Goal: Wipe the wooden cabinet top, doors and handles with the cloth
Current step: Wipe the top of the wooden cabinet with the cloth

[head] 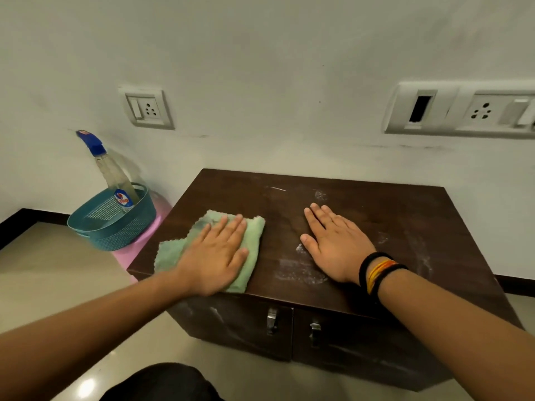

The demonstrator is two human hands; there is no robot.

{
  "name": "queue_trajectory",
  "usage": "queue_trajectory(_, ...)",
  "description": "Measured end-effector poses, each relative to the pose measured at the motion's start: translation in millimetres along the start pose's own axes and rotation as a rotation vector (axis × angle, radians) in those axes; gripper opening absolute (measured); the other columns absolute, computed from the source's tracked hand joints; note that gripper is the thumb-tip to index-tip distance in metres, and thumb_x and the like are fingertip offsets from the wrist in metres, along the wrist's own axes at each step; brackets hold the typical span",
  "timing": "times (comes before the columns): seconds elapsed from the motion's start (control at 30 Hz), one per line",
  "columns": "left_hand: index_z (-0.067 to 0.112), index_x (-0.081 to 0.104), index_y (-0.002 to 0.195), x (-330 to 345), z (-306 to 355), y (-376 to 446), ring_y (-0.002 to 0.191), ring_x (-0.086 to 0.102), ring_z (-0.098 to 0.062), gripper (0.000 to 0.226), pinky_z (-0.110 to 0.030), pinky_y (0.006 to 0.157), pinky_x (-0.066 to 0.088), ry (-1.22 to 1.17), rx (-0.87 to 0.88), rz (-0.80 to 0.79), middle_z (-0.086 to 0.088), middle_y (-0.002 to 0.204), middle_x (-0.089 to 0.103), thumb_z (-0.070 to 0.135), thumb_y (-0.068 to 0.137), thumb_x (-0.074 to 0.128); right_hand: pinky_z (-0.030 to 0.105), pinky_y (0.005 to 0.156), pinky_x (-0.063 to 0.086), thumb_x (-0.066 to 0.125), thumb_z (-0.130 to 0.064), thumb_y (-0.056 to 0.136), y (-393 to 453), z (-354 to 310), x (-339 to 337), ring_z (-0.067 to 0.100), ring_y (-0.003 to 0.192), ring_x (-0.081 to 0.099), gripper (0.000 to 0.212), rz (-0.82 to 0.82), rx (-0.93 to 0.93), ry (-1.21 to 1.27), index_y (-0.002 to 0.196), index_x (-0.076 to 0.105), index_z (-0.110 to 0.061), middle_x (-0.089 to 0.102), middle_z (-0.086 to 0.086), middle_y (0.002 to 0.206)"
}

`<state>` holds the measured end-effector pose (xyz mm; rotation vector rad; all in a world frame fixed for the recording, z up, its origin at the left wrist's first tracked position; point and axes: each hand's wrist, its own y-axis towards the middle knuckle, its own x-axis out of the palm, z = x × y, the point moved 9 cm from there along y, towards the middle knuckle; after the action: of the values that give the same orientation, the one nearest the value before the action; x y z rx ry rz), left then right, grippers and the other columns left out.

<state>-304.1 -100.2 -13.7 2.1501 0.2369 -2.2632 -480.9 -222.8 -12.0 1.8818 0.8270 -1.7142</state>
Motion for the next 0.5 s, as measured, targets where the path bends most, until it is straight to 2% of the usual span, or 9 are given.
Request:
queue_trajectory(0.1, 0.031, -0.002, 0.16, -3.4, 50.5, 20.9, 0.153, -0.011, -0.008, 0.068, -0.037, 0.126, -0.004, -0.035, 0.189, 0.023, 0.015, 0.165, -0.009, 0.058, 0.097, 0.005, 0.032, 0.122, 0.0, 0.01, -0.056, 0.102, 1.4, 0.0, 0.3, 0.014, 0.154, -0.004, 0.067, -0.002, -0.007, 0.001, 0.16, -0.001, -0.024, -0.005, -0.003, 0.168)
queue_trajectory(0.2, 0.03, 0.001, 0.16, -16.7, 10.6, 65.0, 0.155, -0.005, -0.013, 0.071, -0.04, 0.125, -0.001, -0.061, 0.022, 0.014, 0.009, 0.169, -0.002, 0.057, 0.094, 0.004, 0.033, 0.123, 0.001, 0.01, -0.059, 0.101, -1.6, 4.6, -0.1, 0.014, 0.154, -0.004, 0.068, -0.014, -0.012, 0.007, 0.16, 0.0, -0.026, -0.005, -0.003, 0.168)
queue_trajectory(0.27, 0.029, -0.001, 0.16, -10.6, -0.3, 47.6, 0.155, -0.007, -0.014, 0.076, -0.042, 0.125, -0.001, -0.04, -0.032, 0.03, 0.009, 0.169, -0.004, 0.059, 0.091, -0.003, 0.034, 0.124, 0.001, 0.01, -0.06, 0.1, -3.9, 6.9, 1.0, 0.015, 0.154, -0.004, 0.069, 0.001, -0.011, 0.001, 0.16, 0.0, -0.027, -0.004, -0.004, 0.168)
queue_trajectory(0.33, 0.03, -0.003, 0.16, 0.9, 35.4, 16.5, 0.155, -0.01, -0.013, 0.078, -0.043, 0.126, -0.003, -0.015, 0.069, 0.023, 0.013, 0.167, -0.007, 0.061, 0.088, -0.006, 0.035, 0.124, 0.001, 0.01, -0.061, 0.1, -3.8, 7.0, 0.6, 0.016, 0.154, -0.004, 0.069, 0.012, -0.01, 0.0, 0.16, 0.001, -0.028, -0.004, -0.005, 0.168)
queue_trajectory(0.4, 0.033, -0.002, 0.16, 4.1, 67.0, 21.8, 0.154, -0.01, -0.01, 0.072, -0.042, 0.126, -0.001, -0.023, 0.198, 0.016, 0.015, 0.166, -0.008, 0.059, 0.093, -0.002, 0.035, 0.124, 0.002, 0.012, -0.062, 0.099, -3.6, 6.0, 0.5, 0.016, 0.154, -0.002, 0.07, 0.02, -0.018, -0.005, 0.16, 0.002, -0.029, -0.002, -0.004, 0.168)
queue_trajectory(0.43, 0.034, -0.001, 0.16, -1.7, 70.0, 39.0, 0.154, -0.008, -0.01, 0.068, -0.043, 0.126, 0.0, -0.025, 0.217, 0.026, 0.015, 0.167, -0.005, 0.058, 0.096, 0.002, 0.035, 0.124, 0.002, 0.012, -0.063, 0.098, -3.8, 6.9, 0.2, 0.015, 0.154, -0.002, 0.071, 0.024, -0.02, -0.008, 0.16, 0.002, -0.029, -0.001, -0.005, 0.169)
queue_trajectory(0.5, 0.034, 0.001, 0.16, -12.8, 46.2, 74.9, 0.155, -0.005, -0.012, 0.061, -0.044, 0.126, 0.001, -0.046, 0.098, 0.012, 0.012, 0.169, -0.001, 0.053, 0.102, 0.01, 0.036, 0.124, 0.003, 0.011, -0.072, 0.094, -5.2, 13.6, 0.0, 0.015, 0.154, -0.003, 0.079, 0.004, -0.012, -0.005, 0.16, 0.001, -0.029, -0.002, -0.006, 0.168)
